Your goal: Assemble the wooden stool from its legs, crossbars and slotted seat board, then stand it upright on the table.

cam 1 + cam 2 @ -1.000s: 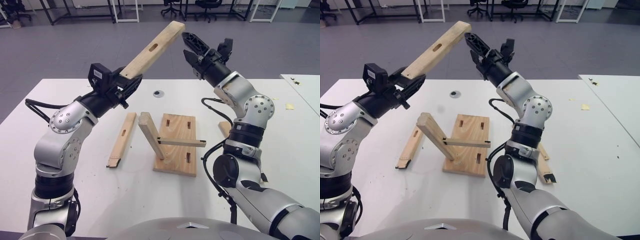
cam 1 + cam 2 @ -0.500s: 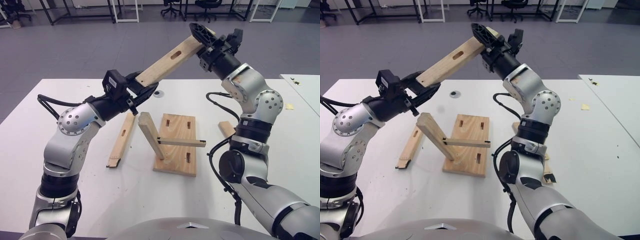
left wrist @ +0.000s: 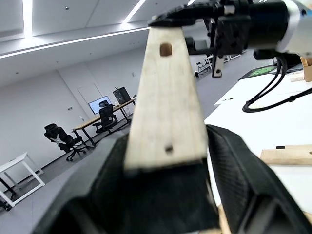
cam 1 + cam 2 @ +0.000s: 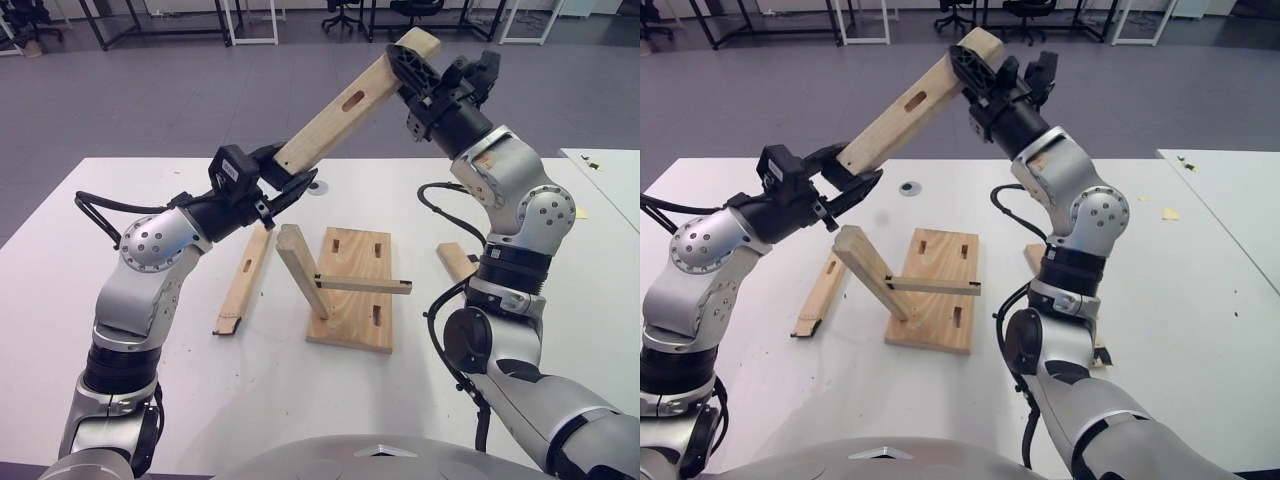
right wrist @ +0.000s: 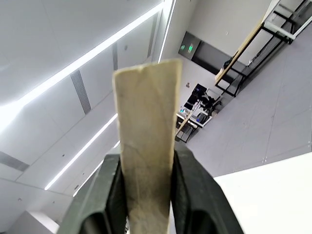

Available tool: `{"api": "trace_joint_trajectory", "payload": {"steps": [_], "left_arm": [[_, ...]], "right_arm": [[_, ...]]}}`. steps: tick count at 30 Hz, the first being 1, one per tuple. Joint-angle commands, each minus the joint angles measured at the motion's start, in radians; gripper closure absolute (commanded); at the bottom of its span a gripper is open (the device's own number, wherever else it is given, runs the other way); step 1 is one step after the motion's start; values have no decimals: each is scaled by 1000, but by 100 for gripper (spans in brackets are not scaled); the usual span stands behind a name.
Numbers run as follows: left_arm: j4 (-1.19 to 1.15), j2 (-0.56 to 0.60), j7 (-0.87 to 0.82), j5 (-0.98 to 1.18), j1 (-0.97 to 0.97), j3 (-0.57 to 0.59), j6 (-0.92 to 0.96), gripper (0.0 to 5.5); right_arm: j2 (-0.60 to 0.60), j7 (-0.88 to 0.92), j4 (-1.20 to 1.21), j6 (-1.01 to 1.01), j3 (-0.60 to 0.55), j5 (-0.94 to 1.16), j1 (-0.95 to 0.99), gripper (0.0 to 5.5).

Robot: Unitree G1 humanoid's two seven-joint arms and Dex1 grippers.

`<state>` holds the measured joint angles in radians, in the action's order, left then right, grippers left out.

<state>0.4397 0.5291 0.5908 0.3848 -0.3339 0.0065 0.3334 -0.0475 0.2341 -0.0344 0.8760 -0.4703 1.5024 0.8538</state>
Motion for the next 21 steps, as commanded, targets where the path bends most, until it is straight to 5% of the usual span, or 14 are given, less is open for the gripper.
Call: {"api": "trace_joint_trajectory", "payload": {"steps": [1, 6, 12, 21], "left_arm": [[-59, 29, -20, -43, 8, 37, 10, 232], [-67, 27, -120, -70, 152, 135, 104, 144], [-6, 142, -105, -301, 461, -46, 93, 117], [-133, 152, -11, -471, 419, -260, -63, 117]], "right_arm": [[-38, -19, 113, -84, 4, -76, -80, 448], [-111, 30, 334, -184, -27, -285, -383, 448], [-121, 20, 448, -289, 28, -565, -655, 448], [-46, -129, 202, -465, 195, -835, -704, 448]]}}
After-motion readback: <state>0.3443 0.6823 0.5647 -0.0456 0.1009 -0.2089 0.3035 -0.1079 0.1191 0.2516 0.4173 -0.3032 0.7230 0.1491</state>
